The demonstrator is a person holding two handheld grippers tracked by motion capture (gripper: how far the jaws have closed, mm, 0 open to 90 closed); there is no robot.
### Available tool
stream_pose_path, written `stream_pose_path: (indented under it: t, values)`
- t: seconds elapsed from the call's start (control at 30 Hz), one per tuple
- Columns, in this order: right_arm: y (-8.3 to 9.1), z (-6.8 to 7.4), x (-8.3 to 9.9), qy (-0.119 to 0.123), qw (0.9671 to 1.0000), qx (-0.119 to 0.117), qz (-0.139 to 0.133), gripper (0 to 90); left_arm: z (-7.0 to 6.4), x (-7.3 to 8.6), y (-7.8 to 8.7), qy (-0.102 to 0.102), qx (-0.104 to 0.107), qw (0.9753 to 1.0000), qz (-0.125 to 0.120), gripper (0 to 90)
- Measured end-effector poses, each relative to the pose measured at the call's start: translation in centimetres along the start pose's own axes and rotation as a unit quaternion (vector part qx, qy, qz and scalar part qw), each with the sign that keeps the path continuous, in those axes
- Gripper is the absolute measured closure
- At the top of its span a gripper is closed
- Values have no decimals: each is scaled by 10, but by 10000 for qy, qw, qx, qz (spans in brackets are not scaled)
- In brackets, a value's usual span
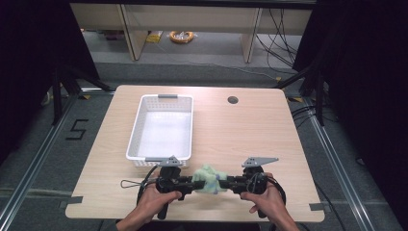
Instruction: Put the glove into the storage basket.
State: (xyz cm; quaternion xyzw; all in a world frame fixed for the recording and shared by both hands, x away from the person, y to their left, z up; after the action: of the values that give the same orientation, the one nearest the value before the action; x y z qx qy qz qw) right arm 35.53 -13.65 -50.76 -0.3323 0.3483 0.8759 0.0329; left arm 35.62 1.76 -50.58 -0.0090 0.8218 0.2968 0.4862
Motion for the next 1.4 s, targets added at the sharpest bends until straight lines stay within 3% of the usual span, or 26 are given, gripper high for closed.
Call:
stream_pose_path:
  t: [0.03,0.07,0.27,0.4,0.5,0.53,0.6,0.77,0.83,0.87,0.9,0.93,1.13,1.17,1.27,1.3,1.4]
  values:
    - [-1,0,-3,107,9999,-41,-56,728,1,-2,2,11,-71,10000,-35,666]
    - [0,5,-5,-40,10000,-29,7,728,1,-4,3,-15,-35,10000,-37,665]
    - [1,12,-23,172,9998,-25,-55,728,3,-18,17,-118,-138,9997,-152,665]
    - [2,21,-35,165,9998,-30,-67,728,7,-28,26,-191,-216,9994,-198,665]
    - [1,24,-48,362,9993,4,-115,728,12,-36,33,-199,-253,9992,-221,665]
    - [1,27,-50,237,9997,12,-93,728,13,-38,36,-207,-268,9991,-249,665]
    - [-1,29,-58,318,9994,12,-102,728,15,-42,40,-237,-293,9990,-240,665]
    - [-8,38,-75,395,9992,32,-94,728,28,-53,54,-81,-350,9991,-215,665]
    - [-11,43,-83,376,9992,27,-97,728,34,-57,60,-83,-396,9989,-218,665]
    - [-13,43,-87,499,9986,95,-125,728,37,-58,64,-102,-412,9989,-204,665]
    - [-15,47,-90,399,9991,68,-85,728,40,-60,66,-99,-474,9986,-215,665]
    - [-18,49,-95,444,9989,46,-120,728,43,-62,70,-110,-522,9984,-206,665]
    - [-35,56,-115,608,9981,103,-65,728,61,-67,86,29,-703,9972,-251,665]
    - [-38,60,-118,540,9985,56,-25,728,64,-67,89,21,-684,9974,-227,665]
    - [-46,61,-126,729,9973,79,-41,728,73,-69,95,43,-722,9970,-260,665]
    - [-50,63,-129,620,9980,80,4,728,75,-68,97,72,-730,9970,-256,665]
    - [-58,67,-132,588,9983,13,55,728,84,-68,100,119,-769,9967,-232,665]
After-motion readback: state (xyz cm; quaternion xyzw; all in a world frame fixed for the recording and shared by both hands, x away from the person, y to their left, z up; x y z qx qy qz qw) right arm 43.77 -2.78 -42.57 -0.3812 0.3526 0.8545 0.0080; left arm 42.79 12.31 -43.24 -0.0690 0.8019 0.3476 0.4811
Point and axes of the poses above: each handheld gripper's, and its own axes: y roughly backward along the jaws, x roughly out of its underside, z roughly to its left, the point moved 8 cm from there along -y, roughly forward along the jaws, and after that the axes turned 11 degrees about -y, right-handed, at the moved point
